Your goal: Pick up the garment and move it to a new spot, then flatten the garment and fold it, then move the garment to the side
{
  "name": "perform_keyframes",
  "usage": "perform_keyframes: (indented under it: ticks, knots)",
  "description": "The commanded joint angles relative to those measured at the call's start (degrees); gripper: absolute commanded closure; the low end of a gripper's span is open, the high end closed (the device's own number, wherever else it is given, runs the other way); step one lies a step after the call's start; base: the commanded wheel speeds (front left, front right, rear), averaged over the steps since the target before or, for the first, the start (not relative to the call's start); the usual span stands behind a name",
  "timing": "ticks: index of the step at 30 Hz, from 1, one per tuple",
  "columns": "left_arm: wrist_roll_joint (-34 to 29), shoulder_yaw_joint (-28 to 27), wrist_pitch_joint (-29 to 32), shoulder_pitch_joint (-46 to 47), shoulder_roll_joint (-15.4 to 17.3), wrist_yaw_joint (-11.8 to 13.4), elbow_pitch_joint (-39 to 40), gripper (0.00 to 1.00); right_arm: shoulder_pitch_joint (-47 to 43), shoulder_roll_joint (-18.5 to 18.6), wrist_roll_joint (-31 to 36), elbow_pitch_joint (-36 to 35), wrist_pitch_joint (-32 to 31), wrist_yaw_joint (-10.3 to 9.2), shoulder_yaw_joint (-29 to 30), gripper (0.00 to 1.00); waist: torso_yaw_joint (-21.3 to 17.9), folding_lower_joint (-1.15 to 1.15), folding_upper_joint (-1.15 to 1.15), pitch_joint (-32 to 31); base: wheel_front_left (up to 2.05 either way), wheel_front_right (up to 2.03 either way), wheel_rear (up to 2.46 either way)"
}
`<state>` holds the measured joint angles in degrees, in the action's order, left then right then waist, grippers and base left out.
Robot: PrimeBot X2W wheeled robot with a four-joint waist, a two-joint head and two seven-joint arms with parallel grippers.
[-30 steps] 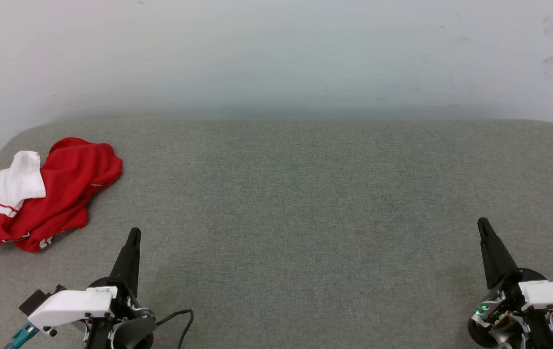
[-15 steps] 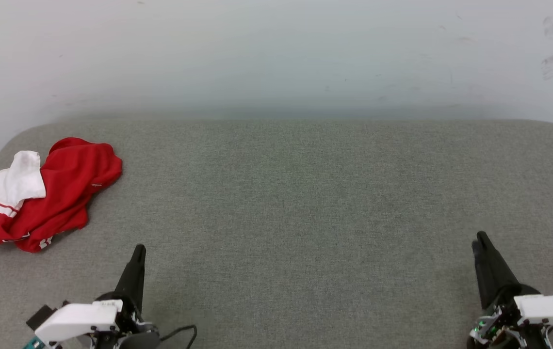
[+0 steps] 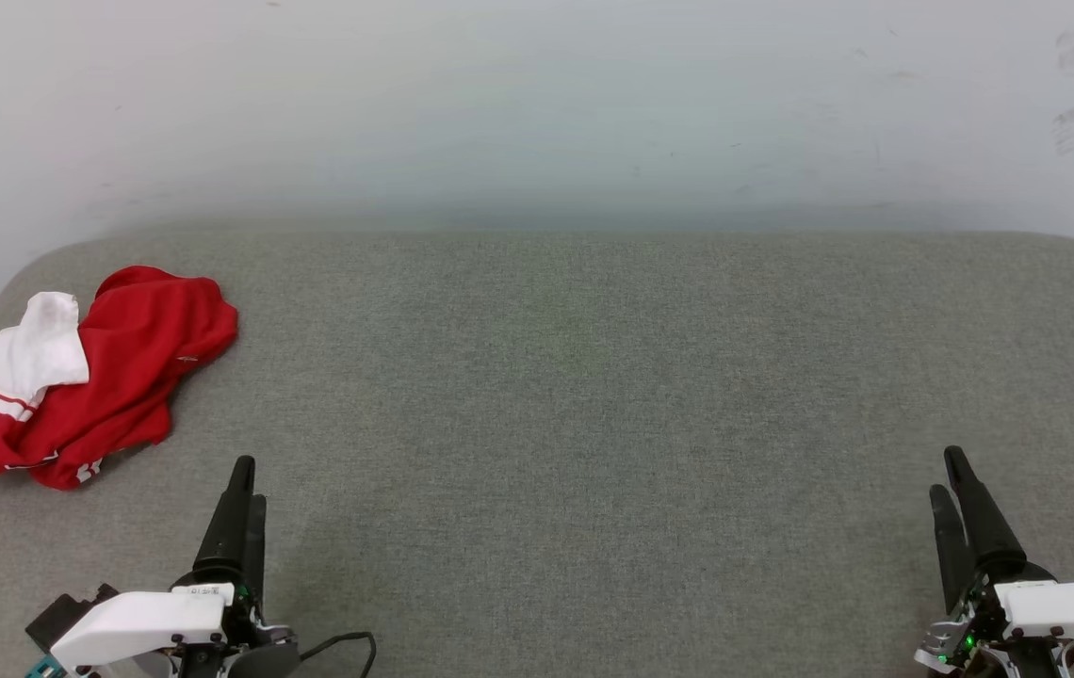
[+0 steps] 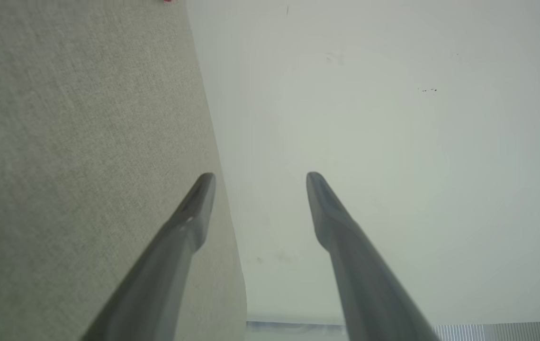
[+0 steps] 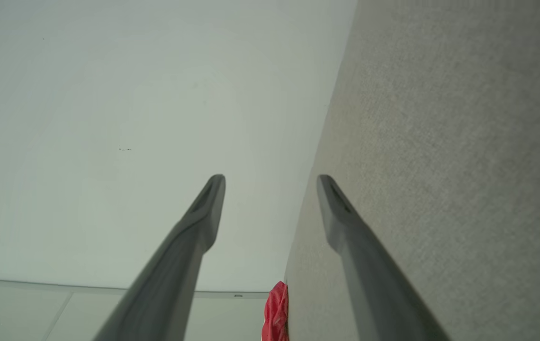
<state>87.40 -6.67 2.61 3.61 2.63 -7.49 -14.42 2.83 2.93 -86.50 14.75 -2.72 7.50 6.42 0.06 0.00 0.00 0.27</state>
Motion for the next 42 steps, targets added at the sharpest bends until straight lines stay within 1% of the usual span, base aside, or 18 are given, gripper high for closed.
perform_keyframes:
  ticks: [1,7,18,27,28,37,42]
  knots:
    - [-1.68,-0.59,-0.63,0.72,0.15,0.0,1.4,0.0,0.49,0.03,1.7,-1.51,0.58,0.0,0.28,0.0,0.01,0.0,0.0,0.01,0.0,0.0,0.0]
    - [-8.66,-1.53,-2.12,0.99,0.16,0.47,3.12,0.0,0.25,0.02,9.46,-3.74,2.09,0.0,0.65,0.0,0.03,0.0,0.0,0.11,0.0,0.0,0.0]
    - [-21.92,-0.12,-4.63,0.51,0.19,4.51,7.88,0.0,-0.37,0.01,22.5,-7.65,4.61,0.0,1.03,0.0,0.12,0.0,0.0,0.28,0.0,0.0,0.0]
    - [-32.86,1.91,-6.48,-0.07,0.21,7.57,10.15,0.0,-0.95,0.0,32.83,-10.38,6.48,-0.01,0.66,0.0,0.23,0.0,0.0,0.41,0.0,0.0,0.0]
    - [-32.86,1.91,-6.48,-0.07,0.21,7.57,10.15,0.0,-0.95,0.0,32.83,-10.38,6.48,-0.01,0.66,0.0,0.23,0.0,0.0,0.41,0.0,0.0,0.0]
    - [-42.44,3.64,-8.15,-0.49,0.22,9.96,11.2,0.0,-1.72,-0.01,42.43,-12.06,8.16,-0.01,-0.22,0.0,0.31,0.0,0.0,0.46,0.0,0.0,0.0]
    - [-47.3,4.46,-9.03,-0.81,0.23,10.88,11.56,0.0,-2.12,-0.01,46.96,-12.65,9.07,-0.01,-0.41,0.0,0.36,0.0,0.0,0.43,0.0,0.0,0.0]
